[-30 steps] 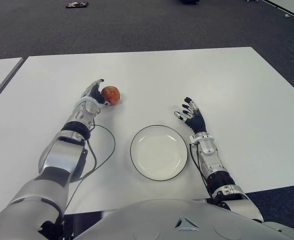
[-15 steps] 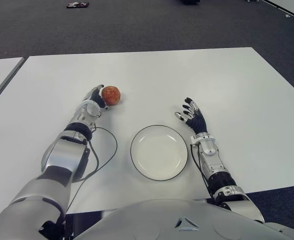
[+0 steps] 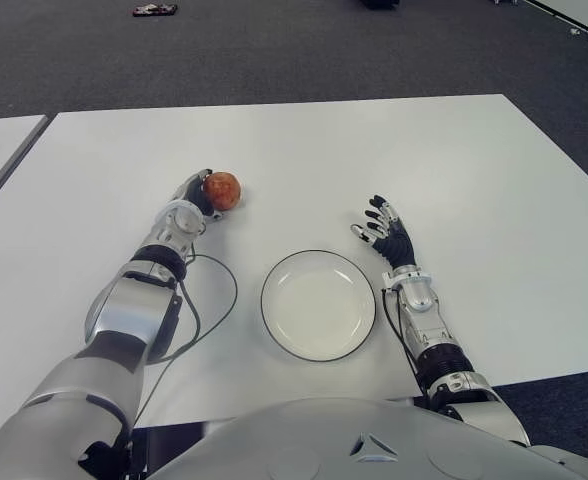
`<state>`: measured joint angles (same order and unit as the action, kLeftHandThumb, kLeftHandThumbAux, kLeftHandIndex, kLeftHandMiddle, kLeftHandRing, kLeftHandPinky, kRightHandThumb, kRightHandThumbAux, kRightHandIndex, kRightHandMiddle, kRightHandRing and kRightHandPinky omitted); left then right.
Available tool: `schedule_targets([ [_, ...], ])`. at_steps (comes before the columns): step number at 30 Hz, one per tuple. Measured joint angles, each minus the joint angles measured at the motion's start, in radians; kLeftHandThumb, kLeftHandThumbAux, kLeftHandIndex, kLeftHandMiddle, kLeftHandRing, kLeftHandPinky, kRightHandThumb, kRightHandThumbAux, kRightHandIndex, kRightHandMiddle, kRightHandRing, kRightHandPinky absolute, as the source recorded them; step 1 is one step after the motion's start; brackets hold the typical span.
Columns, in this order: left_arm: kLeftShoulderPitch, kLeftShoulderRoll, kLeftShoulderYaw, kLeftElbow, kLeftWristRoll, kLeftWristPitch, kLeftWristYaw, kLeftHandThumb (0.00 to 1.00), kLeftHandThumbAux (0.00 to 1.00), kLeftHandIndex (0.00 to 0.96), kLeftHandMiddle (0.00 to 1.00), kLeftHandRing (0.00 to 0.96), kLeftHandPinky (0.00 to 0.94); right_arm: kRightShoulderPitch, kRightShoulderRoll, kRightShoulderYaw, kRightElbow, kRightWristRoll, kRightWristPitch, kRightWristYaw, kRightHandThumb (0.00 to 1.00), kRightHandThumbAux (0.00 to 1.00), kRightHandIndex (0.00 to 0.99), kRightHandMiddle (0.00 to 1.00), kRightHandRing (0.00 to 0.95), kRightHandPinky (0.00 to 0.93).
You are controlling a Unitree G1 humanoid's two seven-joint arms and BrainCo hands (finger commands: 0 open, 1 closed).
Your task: Put the apples into the plate.
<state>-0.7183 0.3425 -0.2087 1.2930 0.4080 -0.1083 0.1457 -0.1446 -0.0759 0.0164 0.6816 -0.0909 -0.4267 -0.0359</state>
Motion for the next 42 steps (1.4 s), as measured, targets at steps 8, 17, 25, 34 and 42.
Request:
schedule_targets([
  [8,-0.001,-0.002,0.0,0.0,-0.001,-0.016,-0.009,0.004,0.398,0.0,0.0,0.073,0.0,0.0,-0.001,-0.002,0.0,0.001,0.0,0.0,0.239,0.73,0.045,0.133,0.167,0.214],
  [17,-0.002,-0.003,0.001,0.0,-0.004,-0.037,-0.025,0.027,0.403,0.0,0.0,0.1,0.0,-0.001,0.001,-0.006,0.002,0.002,0.001,-0.002,0.241,0.727,0.042,0.121,0.156,0.196],
  [25,-0.002,-0.007,0.008,0.0,-0.014,-0.066,-0.033,0.041,0.403,0.0,0.0,0.028,0.0,0.0,0.001,-0.004,0.0,-0.001,0.003,-0.011,0.234,0.72,0.052,0.13,0.164,0.207],
  [34,-0.002,-0.016,0.026,0.0,-0.027,-0.092,-0.033,0.065,0.393,0.0,0.0,0.001,0.0,-0.001,0.001,-0.004,0.002,-0.002,0.003,-0.012,0.234,0.734,0.045,0.12,0.151,0.192],
  [42,-0.002,-0.023,0.034,0.0,-0.031,-0.103,-0.032,0.073,0.388,0.0,0.0,0.0,0.0,-0.001,0.001,-0.004,0.002,-0.001,0.003,-0.012,0.231,0.729,0.046,0.115,0.146,0.187],
])
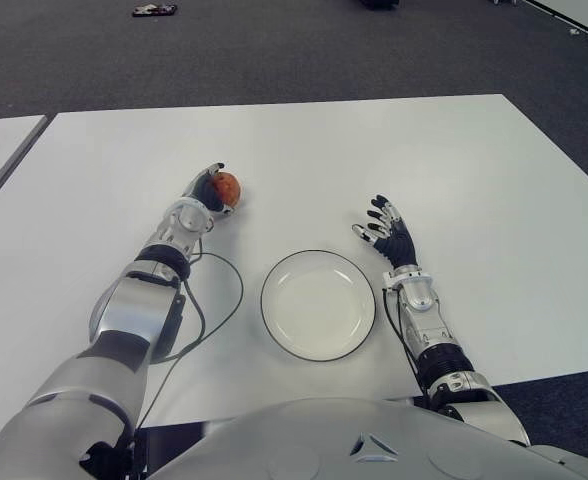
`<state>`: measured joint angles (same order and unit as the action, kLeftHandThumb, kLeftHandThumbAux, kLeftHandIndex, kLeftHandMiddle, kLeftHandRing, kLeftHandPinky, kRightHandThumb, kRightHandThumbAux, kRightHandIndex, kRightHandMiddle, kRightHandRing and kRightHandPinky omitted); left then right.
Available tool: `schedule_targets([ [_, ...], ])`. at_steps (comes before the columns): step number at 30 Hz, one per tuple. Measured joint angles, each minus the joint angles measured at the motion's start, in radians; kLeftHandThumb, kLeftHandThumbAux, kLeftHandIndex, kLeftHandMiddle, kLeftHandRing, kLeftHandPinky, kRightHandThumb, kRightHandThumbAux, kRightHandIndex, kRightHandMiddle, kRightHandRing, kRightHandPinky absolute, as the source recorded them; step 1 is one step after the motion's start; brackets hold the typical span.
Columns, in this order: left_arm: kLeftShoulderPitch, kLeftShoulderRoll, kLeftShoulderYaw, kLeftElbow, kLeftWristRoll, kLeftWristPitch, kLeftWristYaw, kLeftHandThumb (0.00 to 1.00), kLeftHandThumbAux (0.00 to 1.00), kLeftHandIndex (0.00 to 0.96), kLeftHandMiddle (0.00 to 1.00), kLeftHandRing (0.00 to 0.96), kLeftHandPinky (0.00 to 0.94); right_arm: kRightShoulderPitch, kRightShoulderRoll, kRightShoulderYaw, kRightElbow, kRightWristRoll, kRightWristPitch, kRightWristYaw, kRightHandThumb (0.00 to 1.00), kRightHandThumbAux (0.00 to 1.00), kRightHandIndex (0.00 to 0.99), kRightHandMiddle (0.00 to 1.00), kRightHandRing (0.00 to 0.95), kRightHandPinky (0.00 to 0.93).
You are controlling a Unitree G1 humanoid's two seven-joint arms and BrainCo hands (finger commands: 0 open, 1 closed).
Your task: Put the apples into the plate.
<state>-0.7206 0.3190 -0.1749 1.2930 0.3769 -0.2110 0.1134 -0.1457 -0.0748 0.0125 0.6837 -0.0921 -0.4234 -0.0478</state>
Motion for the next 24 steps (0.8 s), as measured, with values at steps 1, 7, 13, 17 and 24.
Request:
schedule_targets([
  [1,0.0,-0.001,0.0,0.0,-0.001,-0.001,0.0,0.073,0.388,0.0,0.0,0.0,0.0,0.0,0.0,0.0,0.0,0.0,0.0,0.0,0.231,0.729,0.046,0.114,0.146,0.187],
  [7,0.0,-0.005,0.001,0.0,-0.004,-0.002,0.0,0.07,0.393,0.0,0.0,0.005,0.0,0.0,0.0,0.0,0.0,0.0,0.0,-0.001,0.237,0.729,0.048,0.116,0.151,0.204],
  [13,0.0,-0.012,0.004,0.0,-0.006,0.0,0.0,0.081,0.401,0.0,0.0,0.025,0.0,0.0,-0.001,0.002,0.002,-0.002,0.0,-0.009,0.24,0.732,0.049,0.12,0.156,0.202],
  [17,-0.001,-0.018,0.006,0.001,-0.006,0.0,0.0,0.082,0.404,0.0,0.0,0.016,0.0,0.0,-0.002,0.004,0.002,-0.002,0.0,-0.011,0.239,0.732,0.046,0.121,0.153,0.189],
  [24,-0.001,-0.022,0.002,0.005,-0.005,0.01,0.009,0.078,0.397,0.0,0.0,0.0,0.0,0.0,-0.004,0.004,0.002,-0.001,0.0,-0.011,0.247,0.731,0.039,0.117,0.144,0.182],
])
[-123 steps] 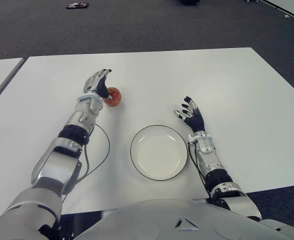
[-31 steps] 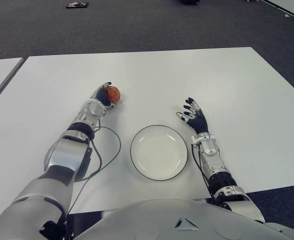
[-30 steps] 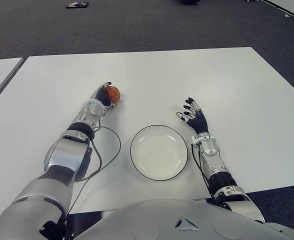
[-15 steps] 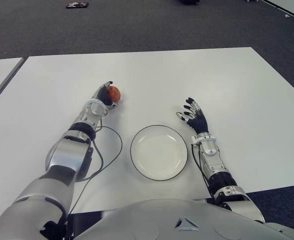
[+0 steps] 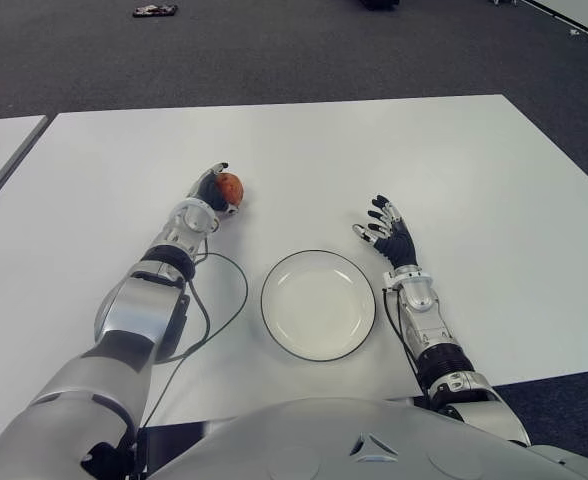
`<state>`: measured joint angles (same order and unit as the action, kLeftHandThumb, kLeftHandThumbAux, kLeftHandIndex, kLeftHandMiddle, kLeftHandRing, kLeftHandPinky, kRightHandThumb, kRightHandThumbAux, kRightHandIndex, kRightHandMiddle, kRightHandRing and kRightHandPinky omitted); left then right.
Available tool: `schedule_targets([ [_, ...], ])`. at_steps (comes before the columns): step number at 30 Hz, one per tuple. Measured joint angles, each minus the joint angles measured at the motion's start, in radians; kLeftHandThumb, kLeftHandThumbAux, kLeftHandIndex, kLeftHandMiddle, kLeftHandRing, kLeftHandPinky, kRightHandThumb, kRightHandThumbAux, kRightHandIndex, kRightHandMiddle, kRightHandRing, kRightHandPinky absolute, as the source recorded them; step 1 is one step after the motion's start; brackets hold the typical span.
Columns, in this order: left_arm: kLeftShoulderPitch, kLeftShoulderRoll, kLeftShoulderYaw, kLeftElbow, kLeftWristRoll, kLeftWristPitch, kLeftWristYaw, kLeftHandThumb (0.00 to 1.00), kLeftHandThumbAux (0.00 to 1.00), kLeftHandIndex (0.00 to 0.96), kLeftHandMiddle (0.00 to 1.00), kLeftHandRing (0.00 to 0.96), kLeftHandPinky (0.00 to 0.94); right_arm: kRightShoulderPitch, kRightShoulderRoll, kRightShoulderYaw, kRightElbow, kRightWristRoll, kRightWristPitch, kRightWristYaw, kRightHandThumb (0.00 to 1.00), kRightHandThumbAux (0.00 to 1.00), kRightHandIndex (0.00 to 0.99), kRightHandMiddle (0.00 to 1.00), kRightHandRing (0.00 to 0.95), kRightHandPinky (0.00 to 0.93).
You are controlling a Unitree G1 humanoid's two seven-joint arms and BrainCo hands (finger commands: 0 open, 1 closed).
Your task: Put the apples into the plate.
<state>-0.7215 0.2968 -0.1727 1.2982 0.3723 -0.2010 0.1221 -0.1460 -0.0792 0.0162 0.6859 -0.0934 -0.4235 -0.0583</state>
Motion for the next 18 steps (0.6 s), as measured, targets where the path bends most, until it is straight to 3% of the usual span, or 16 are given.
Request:
schedule_targets([
  [5,0.0,-0.003,-0.008,0.005,0.007,0.022,0.024,0.086,0.381,0.0,0.0,0.0,0.041,0.001,-0.001,-0.001,-0.001,0.001,0.0,0.002,0.252,0.73,0.04,0.117,0.145,0.187],
  [13,0.004,-0.008,-0.079,0.017,0.081,0.057,0.129,0.147,0.335,0.038,0.098,0.162,0.297,0.007,-0.005,-0.004,-0.008,0.003,0.0,0.006,0.259,0.73,0.042,0.122,0.149,0.191],
  [18,0.01,-0.014,-0.131,0.02,0.132,0.058,0.2,0.257,0.341,0.216,0.278,0.341,0.467,0.012,-0.006,-0.007,-0.014,0.003,0.0,0.013,0.265,0.734,0.049,0.128,0.159,0.21],
])
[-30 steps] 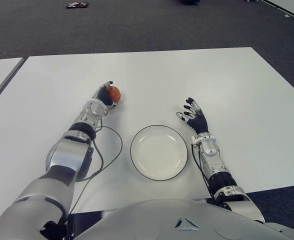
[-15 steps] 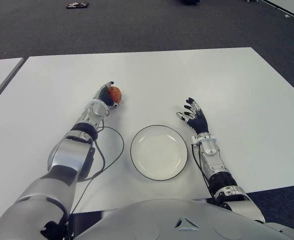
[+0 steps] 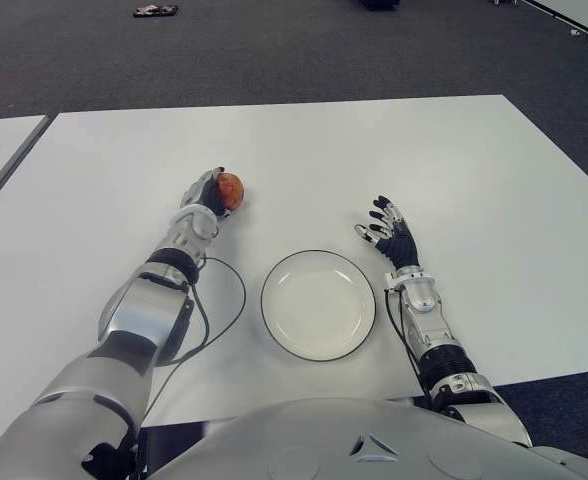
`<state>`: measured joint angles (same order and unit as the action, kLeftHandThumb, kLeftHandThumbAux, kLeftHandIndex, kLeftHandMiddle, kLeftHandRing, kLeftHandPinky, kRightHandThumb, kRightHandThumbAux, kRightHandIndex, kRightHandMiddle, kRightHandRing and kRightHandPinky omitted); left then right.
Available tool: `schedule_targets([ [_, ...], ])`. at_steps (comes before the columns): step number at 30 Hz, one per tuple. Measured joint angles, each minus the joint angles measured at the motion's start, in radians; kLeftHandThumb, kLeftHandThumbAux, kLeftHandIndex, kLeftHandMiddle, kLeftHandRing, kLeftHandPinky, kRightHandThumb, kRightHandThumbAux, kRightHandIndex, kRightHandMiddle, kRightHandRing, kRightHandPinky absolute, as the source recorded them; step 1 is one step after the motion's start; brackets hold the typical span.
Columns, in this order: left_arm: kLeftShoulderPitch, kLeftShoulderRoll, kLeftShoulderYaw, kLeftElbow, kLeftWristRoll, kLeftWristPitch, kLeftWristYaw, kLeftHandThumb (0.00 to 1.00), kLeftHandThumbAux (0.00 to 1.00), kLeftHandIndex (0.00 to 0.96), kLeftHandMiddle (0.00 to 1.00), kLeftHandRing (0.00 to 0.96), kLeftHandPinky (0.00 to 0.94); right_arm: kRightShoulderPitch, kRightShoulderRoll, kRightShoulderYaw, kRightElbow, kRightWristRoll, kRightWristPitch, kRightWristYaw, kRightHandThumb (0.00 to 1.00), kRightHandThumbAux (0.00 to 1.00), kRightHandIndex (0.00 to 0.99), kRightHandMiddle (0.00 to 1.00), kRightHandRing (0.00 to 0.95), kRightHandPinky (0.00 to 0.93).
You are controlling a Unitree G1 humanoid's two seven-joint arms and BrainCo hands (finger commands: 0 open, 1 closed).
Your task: Put the apples into the plate.
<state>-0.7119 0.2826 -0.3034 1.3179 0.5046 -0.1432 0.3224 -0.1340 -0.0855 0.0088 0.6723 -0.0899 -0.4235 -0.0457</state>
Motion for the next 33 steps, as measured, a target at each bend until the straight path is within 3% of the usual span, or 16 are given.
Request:
schedule_targets([
  [1,0.002,-0.001,-0.011,0.001,0.01,0.0,0.013,0.27,0.342,0.229,0.292,0.356,0.48,0.001,0.0,-0.001,-0.001,0.0,0.0,0.0,0.266,0.734,0.05,0.129,0.16,0.211],
  [2,0.004,-0.002,-0.021,0.001,0.018,-0.001,0.023,0.327,0.357,0.291,0.372,0.443,0.536,0.002,-0.001,-0.002,-0.002,0.0,0.0,0.0,0.266,0.732,0.051,0.129,0.162,0.213],
  [4,0.009,-0.003,-0.037,0.002,0.036,-0.003,0.049,0.404,0.378,0.36,0.46,0.521,0.591,0.004,-0.001,-0.003,-0.005,-0.001,0.001,0.0,0.266,0.731,0.052,0.13,0.165,0.216],
  [8,0.019,-0.009,-0.061,0.007,0.056,-0.003,0.103,0.545,0.422,0.475,0.595,0.624,0.67,0.008,-0.001,-0.005,-0.01,-0.001,0.003,-0.001,0.264,0.73,0.055,0.137,0.175,0.229],
  [9,0.021,-0.012,-0.065,0.008,0.058,-0.002,0.117,0.562,0.428,0.489,0.612,0.637,0.68,0.009,-0.001,-0.006,-0.011,-0.001,0.004,-0.001,0.264,0.729,0.056,0.138,0.176,0.231],
  [11,0.026,-0.021,-0.068,0.011,0.063,0.002,0.148,0.658,0.579,0.459,0.686,0.698,0.727,0.011,-0.001,-0.007,-0.014,-0.001,0.005,-0.001,0.262,0.727,0.059,0.144,0.184,0.238],
  [13,0.032,-0.028,-0.069,0.018,0.065,0.007,0.178,0.692,0.63,0.45,0.718,0.723,0.747,0.013,-0.001,-0.007,-0.017,-0.001,0.006,-0.001,0.26,0.726,0.061,0.146,0.187,0.241],
  [23,0.053,-0.064,-0.067,0.022,0.063,0.0,0.216,0.734,0.688,0.445,0.784,0.776,0.768,0.024,-0.001,-0.009,-0.034,-0.002,0.014,-0.002,0.252,0.725,0.069,0.162,0.205,0.255],
  [33,0.049,-0.079,-0.053,0.021,0.036,-0.008,0.127,0.732,0.691,0.445,0.793,0.79,0.786,0.026,-0.003,-0.009,-0.038,-0.004,0.017,-0.008,0.245,0.73,0.074,0.167,0.211,0.258],
])
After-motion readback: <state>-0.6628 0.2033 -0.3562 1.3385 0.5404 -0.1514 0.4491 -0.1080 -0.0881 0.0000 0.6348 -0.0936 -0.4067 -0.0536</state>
